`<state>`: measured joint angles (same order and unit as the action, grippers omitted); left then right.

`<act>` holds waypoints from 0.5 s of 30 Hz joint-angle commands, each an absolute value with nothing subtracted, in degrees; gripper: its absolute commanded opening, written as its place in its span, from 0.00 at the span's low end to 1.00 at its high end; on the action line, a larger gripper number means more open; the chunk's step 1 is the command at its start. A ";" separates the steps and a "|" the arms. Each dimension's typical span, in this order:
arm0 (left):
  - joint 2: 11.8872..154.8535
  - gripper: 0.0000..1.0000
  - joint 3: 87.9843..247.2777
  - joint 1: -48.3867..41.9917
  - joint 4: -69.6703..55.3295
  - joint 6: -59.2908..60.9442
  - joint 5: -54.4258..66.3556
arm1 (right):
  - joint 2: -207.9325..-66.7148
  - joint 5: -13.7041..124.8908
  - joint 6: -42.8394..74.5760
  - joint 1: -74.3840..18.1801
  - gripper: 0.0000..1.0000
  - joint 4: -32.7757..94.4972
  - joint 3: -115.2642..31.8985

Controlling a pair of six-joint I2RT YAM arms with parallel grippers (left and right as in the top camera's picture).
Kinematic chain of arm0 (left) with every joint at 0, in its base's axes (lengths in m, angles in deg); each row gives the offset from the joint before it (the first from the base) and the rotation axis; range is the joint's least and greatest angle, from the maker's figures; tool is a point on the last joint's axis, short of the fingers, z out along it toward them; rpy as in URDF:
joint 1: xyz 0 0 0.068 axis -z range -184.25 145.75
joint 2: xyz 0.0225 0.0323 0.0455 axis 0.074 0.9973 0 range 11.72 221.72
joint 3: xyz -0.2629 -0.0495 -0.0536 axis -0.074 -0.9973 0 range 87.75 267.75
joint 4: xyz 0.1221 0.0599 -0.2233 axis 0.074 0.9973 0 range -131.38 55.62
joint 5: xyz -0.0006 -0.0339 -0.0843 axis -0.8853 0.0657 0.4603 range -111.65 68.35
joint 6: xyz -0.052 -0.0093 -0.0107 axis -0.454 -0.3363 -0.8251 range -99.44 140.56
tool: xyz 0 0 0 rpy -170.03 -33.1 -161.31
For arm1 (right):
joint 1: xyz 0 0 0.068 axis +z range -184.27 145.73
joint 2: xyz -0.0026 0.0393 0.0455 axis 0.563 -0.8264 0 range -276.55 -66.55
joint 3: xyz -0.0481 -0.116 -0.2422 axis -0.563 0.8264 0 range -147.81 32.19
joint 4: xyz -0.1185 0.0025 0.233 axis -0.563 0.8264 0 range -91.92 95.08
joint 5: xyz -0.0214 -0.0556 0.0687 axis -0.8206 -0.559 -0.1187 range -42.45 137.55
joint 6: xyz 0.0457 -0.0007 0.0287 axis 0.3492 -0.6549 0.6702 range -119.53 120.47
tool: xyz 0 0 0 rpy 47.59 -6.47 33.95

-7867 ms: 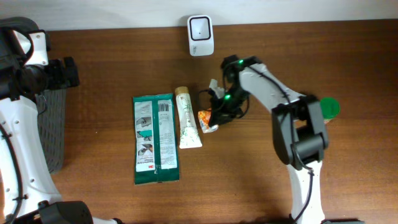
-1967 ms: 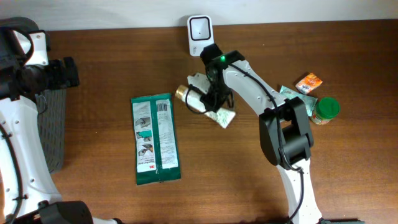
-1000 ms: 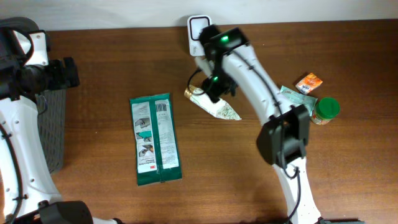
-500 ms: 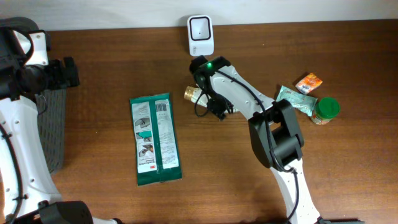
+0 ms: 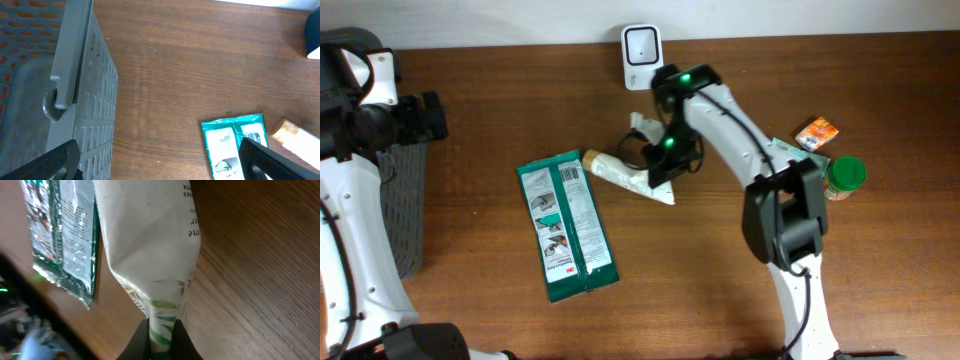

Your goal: Scan the item barcode

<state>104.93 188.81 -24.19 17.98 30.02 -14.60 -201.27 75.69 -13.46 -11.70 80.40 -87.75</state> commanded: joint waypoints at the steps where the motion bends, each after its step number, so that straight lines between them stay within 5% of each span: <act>1: 104.28 0.99 189.16 -24.28 17.91 30.74 -14.56 | -198.16 82.90 -14.08 -16.81 0.04 78.59 -80.21; 2: 104.28 0.99 189.16 -24.30 17.91 30.74 -14.58 | -198.16 82.88 -14.10 -17.97 0.04 76.86 -76.80; 3: 104.28 0.99 189.16 -24.30 17.91 30.74 -14.56 | -198.16 80.46 -14.12 -18.82 0.25 75.59 -73.43; 4: 104.28 0.99 189.16 -24.30 17.91 30.74 -14.56 | -198.16 74.73 -14.10 -18.98 0.60 75.77 -72.51; 9: 104.28 0.99 189.16 -24.30 17.91 30.74 -14.56 | -198.01 65.83 -22.25 -18.93 0.91 78.37 -87.00; 10: 104.28 0.99 189.16 -24.30 17.91 30.74 -14.58 | -198.01 65.77 -24.46 -18.93 0.90 76.66 -87.62; 12: 104.28 0.99 189.16 -24.30 17.91 30.74 -14.58 | -198.16 66.55 -24.20 -17.27 0.06 74.28 -87.62; 15: 104.28 0.99 189.16 -24.30 17.91 30.74 -14.58 | -198.34 63.25 -11.43 -11.98 0.04 69.97 -85.80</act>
<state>104.93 188.81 -24.19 17.98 30.02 -14.60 -199.10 66.36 -20.74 -15.65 72.77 -86.81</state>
